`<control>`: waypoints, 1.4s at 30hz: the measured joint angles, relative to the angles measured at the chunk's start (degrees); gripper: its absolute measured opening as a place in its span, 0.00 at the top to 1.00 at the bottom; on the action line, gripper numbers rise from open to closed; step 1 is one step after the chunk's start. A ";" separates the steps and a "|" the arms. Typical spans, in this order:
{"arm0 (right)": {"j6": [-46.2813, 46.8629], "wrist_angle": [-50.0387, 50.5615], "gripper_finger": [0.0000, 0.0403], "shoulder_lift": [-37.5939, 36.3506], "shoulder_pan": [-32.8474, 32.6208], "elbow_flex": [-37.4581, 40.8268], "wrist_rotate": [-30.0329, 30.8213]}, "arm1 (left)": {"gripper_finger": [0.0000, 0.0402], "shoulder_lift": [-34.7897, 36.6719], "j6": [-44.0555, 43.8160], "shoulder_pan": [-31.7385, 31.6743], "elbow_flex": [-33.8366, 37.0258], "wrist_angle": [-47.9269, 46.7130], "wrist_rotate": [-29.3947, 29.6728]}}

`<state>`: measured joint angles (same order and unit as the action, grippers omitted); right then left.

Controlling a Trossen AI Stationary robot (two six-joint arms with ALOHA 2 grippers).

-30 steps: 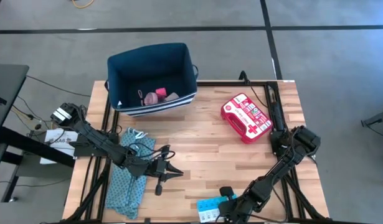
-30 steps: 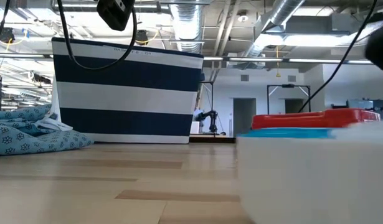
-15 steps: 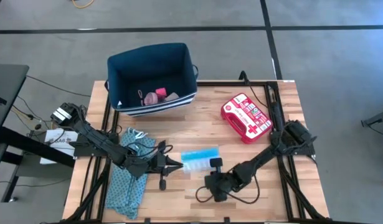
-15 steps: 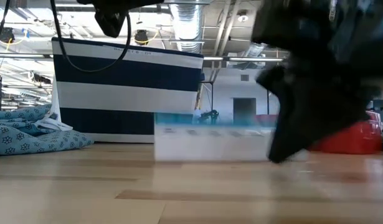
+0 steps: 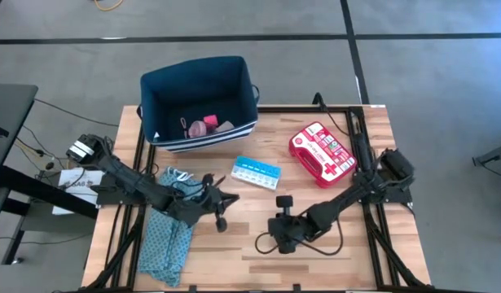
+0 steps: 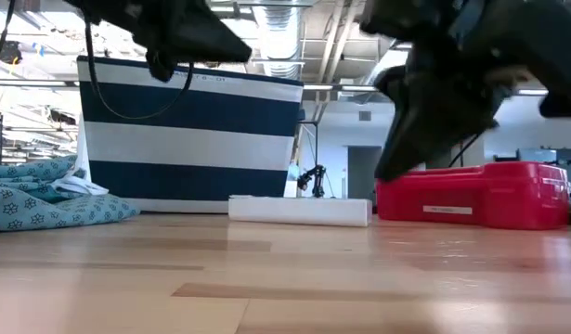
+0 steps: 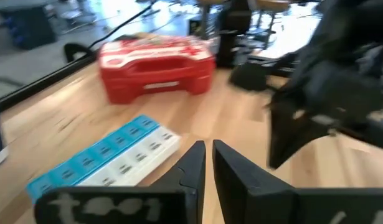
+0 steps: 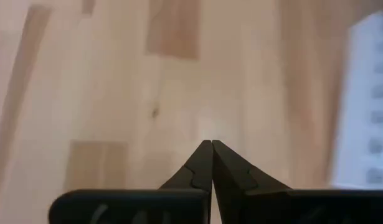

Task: Pick & place medical supplies in basket/bin
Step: Put the blue white pill organizer into theblue bin

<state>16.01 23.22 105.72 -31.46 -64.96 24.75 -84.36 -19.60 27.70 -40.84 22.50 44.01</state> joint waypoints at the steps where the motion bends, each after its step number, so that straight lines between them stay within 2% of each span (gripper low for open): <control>1: 0.00 0.47 1.00 -0.77 -0.33 0.01 1.57 | 0.95 0.00 -1.39 -0.67 0.00 -0.93 0.11; 5: 0.46 4.61 1.00 -4.22 -1.96 -0.01 9.91 | 0.95 0.00 -7.80 -2.99 0.00 -5.39 0.02; 11: 2.20 7.22 1.00 -8.13 -2.95 -0.05 28.74 | 0.95 -1.42 -10.38 -3.99 0.00 -8.00 -0.27; 16: 8.36 7.56 1.00 -7.78 0.84 -0.08 29.39 | 0.95 -3.58 -9.16 -4.19 -0.02 -3.85 -3.39; 24: 21.52 6.18 1.00 -0.17 6.72 -0.12 29.48 | 0.95 -4.04 -6.07 -4.56 -0.02 -2.00 -4.27; 30: 22.01 0.30 1.00 4.89 9.29 -0.10 31.03 | 0.95 -4.04 -4.99 -5.55 -0.02 -2.51 -4.29; 35: 22.58 -2.08 0.99 6.08 10.93 -0.12 40.07 | 0.95 -4.04 -5.20 -5.96 -0.02 -3.68 -5.22; 39: 22.56 -1.64 0.99 5.56 12.51 -0.12 44.17 | 0.95 -4.04 -5.15 -5.96 -0.02 -4.17 -5.20; 42: 20.60 -1.65 1.00 5.13 15.05 -0.18 42.67 | 0.95 -4.04 -5.15 -5.96 -0.02 -4.22 -5.22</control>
<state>36.61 21.57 110.85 -16.41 -65.13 67.43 -88.40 -24.75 21.74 -40.86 18.28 38.79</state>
